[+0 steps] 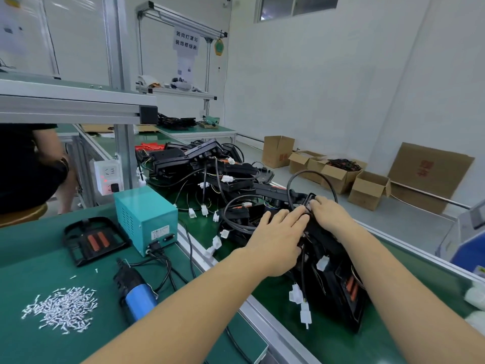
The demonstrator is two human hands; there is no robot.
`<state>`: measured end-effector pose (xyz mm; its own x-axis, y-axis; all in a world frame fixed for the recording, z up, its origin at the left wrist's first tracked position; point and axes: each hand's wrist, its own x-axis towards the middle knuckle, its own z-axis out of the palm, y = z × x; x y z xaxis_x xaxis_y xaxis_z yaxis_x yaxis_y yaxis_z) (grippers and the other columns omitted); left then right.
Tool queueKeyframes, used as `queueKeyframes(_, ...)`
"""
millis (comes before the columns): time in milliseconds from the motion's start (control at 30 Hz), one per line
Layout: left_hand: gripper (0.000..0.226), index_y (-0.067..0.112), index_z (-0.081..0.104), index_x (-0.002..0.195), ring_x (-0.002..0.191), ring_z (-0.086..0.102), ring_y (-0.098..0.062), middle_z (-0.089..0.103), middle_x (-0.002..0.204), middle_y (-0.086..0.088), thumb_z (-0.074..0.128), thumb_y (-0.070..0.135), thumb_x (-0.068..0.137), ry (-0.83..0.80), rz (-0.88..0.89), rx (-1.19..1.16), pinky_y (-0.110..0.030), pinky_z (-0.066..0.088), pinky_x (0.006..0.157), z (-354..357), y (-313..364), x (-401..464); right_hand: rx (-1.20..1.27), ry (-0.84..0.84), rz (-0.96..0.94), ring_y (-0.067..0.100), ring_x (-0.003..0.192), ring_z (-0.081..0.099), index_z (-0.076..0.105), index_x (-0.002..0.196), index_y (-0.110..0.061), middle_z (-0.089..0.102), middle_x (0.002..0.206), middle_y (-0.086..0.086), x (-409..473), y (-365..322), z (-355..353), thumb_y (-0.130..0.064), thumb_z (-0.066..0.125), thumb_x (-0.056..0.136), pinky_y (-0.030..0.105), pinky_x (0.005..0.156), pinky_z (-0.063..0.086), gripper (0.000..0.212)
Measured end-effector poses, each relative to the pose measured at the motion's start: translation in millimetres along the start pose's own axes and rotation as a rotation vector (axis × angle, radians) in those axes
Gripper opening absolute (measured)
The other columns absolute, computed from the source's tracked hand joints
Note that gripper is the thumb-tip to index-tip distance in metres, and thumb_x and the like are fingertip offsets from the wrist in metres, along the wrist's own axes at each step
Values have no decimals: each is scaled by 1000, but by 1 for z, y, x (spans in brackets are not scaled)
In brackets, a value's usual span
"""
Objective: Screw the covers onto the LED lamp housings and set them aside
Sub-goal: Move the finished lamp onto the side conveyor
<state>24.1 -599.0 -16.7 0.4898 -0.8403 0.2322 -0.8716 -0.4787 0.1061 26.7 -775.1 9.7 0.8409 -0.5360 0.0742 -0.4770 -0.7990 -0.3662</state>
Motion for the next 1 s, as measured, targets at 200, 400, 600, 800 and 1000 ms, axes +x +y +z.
queueKeyframes(200,63,20,-1,152,147,-4,-18,-9,160,6,36,27,101,-42,-37,-5,-46,-3,118,-3,-7,-16,75,-21,-8,36,124,46,52,127,4,51,134,23,-2,3,5,-21,30,106,38,98,37,39)
queueKeyframes(400,63,24,-3,152,147,-8,-18,-8,160,7,35,30,102,-69,-89,-17,-47,-7,117,-7,-16,-32,79,-9,33,36,133,38,38,141,-6,37,150,15,-9,7,3,-34,26,106,43,106,31,46)
queueKeyframes(600,62,24,-3,152,146,-8,-16,-7,160,8,34,32,102,-63,-147,-19,-46,-9,117,-9,-31,-58,-17,143,-48,32,136,35,35,146,-13,35,151,12,-32,-25,-8,-31,25,104,51,109,25,46)
queueKeyframes(800,65,24,-6,152,146,-11,-15,-9,160,9,32,39,101,-71,-272,7,-46,-11,115,-20,-59,-93,-101,87,-233,27,143,23,25,150,-21,24,158,5,-61,-86,6,-38,23,104,57,113,14,49)
queueKeyframes(1000,67,26,-7,151,146,-11,-15,-10,159,12,30,46,100,-37,-439,25,-48,-12,114,-31,-88,-143,-91,-16,-403,21,150,7,11,155,-26,8,163,1,-98,-143,46,-40,22,105,56,116,3,53)
